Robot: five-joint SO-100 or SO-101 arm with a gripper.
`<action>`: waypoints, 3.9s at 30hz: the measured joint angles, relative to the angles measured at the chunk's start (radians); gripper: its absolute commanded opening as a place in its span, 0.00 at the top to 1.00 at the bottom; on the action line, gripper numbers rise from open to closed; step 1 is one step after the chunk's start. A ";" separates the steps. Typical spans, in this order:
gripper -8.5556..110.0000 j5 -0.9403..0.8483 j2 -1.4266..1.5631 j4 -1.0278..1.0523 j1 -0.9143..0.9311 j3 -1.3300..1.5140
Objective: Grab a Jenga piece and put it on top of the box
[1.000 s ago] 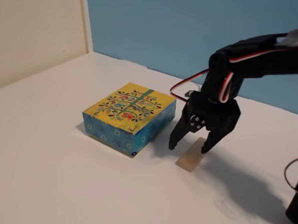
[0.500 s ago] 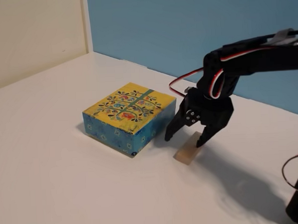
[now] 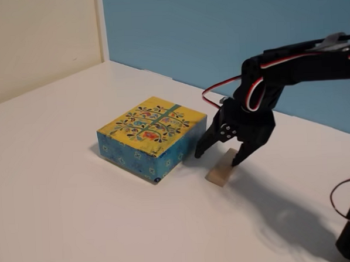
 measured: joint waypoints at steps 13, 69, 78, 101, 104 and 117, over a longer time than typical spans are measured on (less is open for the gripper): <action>0.69 -0.012 0.089 0.086 0.017 0.067; 0.75 -0.009 -0.095 0.012 -0.014 -0.048; 0.86 -0.012 -0.098 -0.005 -0.002 -0.054; 0.93 -0.003 -0.051 0.040 0.017 -0.066; 0.93 -0.003 0.005 0.074 0.011 -0.066; 0.93 0.049 0.229 0.179 -0.012 -0.072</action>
